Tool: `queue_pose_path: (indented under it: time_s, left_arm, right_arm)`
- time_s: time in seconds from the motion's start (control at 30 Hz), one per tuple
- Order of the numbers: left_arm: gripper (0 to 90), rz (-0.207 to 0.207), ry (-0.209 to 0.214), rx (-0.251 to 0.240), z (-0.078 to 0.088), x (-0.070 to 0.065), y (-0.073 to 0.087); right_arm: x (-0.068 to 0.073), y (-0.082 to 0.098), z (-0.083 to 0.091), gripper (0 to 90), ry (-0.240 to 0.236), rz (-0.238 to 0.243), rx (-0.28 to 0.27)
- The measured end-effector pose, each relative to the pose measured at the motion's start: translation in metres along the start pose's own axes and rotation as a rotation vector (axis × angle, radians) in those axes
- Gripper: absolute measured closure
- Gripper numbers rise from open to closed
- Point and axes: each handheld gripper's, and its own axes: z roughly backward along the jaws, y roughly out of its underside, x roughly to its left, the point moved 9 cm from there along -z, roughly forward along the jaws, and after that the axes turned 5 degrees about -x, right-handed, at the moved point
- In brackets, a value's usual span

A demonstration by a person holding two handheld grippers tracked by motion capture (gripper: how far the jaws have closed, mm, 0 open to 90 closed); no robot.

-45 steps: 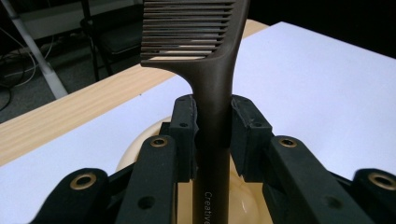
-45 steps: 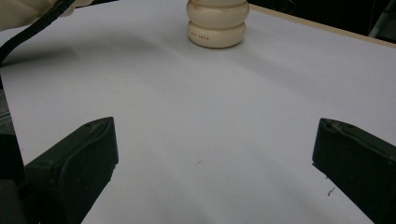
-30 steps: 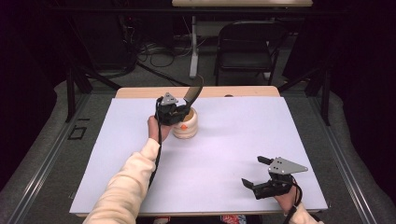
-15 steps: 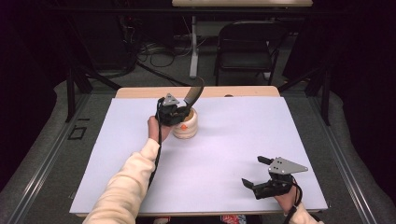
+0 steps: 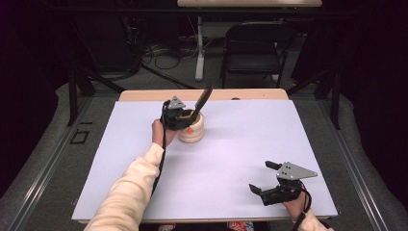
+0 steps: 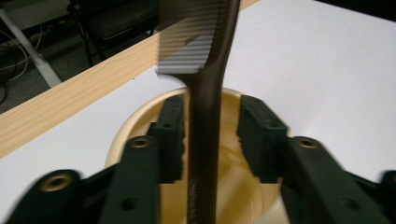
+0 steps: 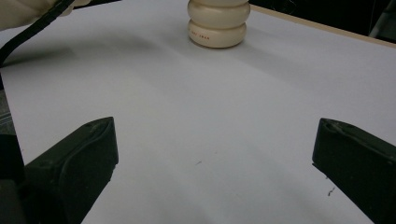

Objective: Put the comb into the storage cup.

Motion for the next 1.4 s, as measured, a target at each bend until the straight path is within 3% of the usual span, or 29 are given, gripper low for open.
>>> queue_pose_path:
  time_s: [0.17,0.37,0.73,0.9,1.4]
  left_arm:
    - [37.5,0.031,0.022,-0.029,0.01,0.001,-0.005]
    - [20.0,0.015,0.014,-0.032,0.022,0.0,-0.011]
    - [4.5,0.015,0.004,-0.013,0.04,0.001,-0.012]
    - [0.3,0.011,-0.001,-0.007,0.05,-0.001,-0.011]
    - [0.2,0.005,-0.044,0.007,0.081,-0.003,-0.001]
  right_arm:
    - [0.0,0.0,0.0,0.0,-0.001,0.0,0.0]
    - [0.0,0.0,0.0,0.0,0.0,-0.001,0.0]
    - [0.0,0.001,0.0,0.0,-0.004,-0.005,0.001]
    - [0.0,0.001,-0.001,0.0,-0.002,-0.003,0.005]
    - [0.001,0.001,-0.001,0.0,0.0,-0.002,0.011]
